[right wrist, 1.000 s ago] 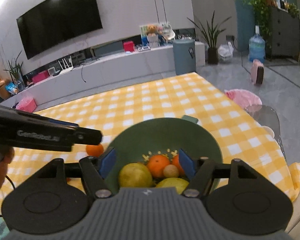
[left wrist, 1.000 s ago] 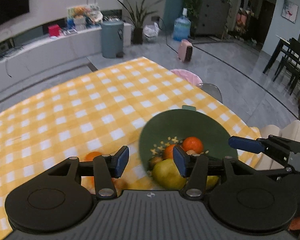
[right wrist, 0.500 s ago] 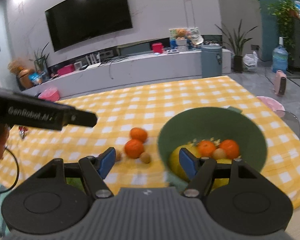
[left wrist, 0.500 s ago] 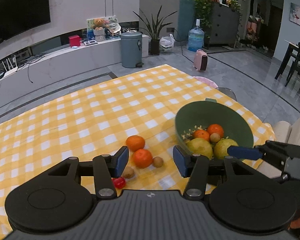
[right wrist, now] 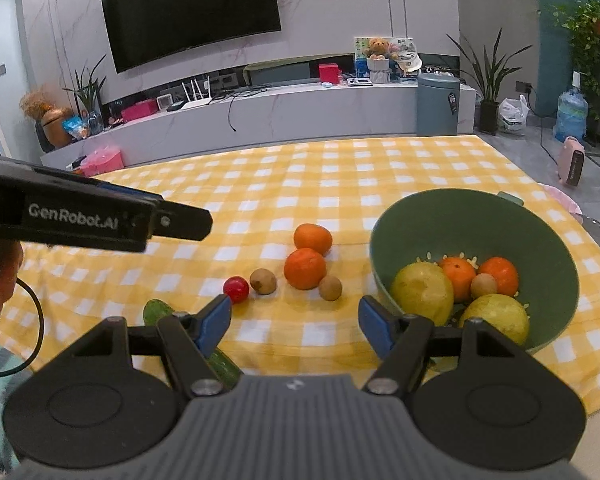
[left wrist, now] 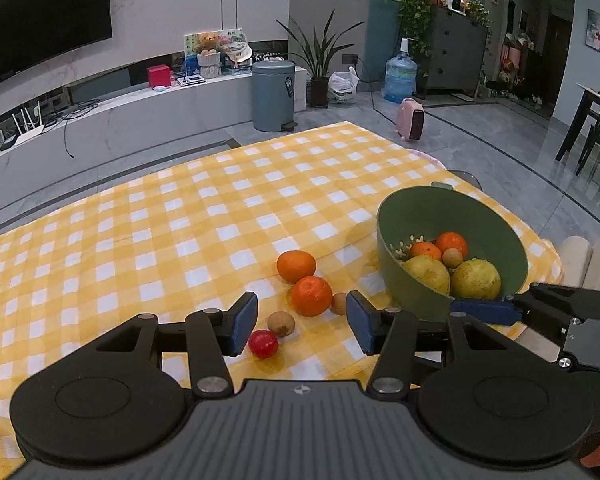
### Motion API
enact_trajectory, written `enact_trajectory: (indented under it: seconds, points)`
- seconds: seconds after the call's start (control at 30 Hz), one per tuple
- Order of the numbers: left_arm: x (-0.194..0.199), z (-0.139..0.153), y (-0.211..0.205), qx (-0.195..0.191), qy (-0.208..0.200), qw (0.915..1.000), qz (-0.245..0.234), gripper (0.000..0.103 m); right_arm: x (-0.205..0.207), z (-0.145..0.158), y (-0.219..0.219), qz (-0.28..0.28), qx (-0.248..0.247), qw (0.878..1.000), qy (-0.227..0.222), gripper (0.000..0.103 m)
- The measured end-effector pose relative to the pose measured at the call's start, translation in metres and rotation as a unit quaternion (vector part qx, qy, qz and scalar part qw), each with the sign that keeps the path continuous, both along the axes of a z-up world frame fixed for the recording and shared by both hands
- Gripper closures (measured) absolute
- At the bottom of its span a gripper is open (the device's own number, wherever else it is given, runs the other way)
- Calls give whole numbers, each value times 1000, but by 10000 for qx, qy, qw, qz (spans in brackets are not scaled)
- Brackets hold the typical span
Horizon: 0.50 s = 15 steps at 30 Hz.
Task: Organize fruits
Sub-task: 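Withdraw both open tools from the colander back toward the loose fruit, then grasp the red cherry tomato with the left tool while the right tool grasps a mandarin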
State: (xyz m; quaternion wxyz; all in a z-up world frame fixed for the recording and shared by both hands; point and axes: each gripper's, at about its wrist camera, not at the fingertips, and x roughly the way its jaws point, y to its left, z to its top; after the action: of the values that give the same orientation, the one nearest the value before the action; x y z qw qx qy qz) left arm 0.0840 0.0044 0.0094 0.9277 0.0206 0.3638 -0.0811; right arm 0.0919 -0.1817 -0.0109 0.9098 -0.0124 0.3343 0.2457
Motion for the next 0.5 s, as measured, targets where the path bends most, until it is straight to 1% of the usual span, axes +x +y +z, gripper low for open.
enact_trajectory:
  seconds: [0.07,0.27,0.33,0.4,0.47,0.5]
  points:
    - [1,-4,4,-41,47,10000,-17,43,-1,1,4,-48,-72,9999,-143,25]
    - [9,-15,25,-376,220,9989,163,43,2,2,25,260,-463,9971,-546,26]
    - [13,-18,32,-497,274,9982,208,43,6,1,32,379,-599,9955,-623,30]
    - [17,-21,38,-587,352,9973,256,48,10,-2,39,466,-680,9945,-647,37]
    - [22,-25,43,-641,435,9966,288,51,15,-4,45,544,-722,9940,-617,44]
    - [23,-27,45,-662,481,9962,303,54,18,-6,48,576,-753,9936,-610,45]
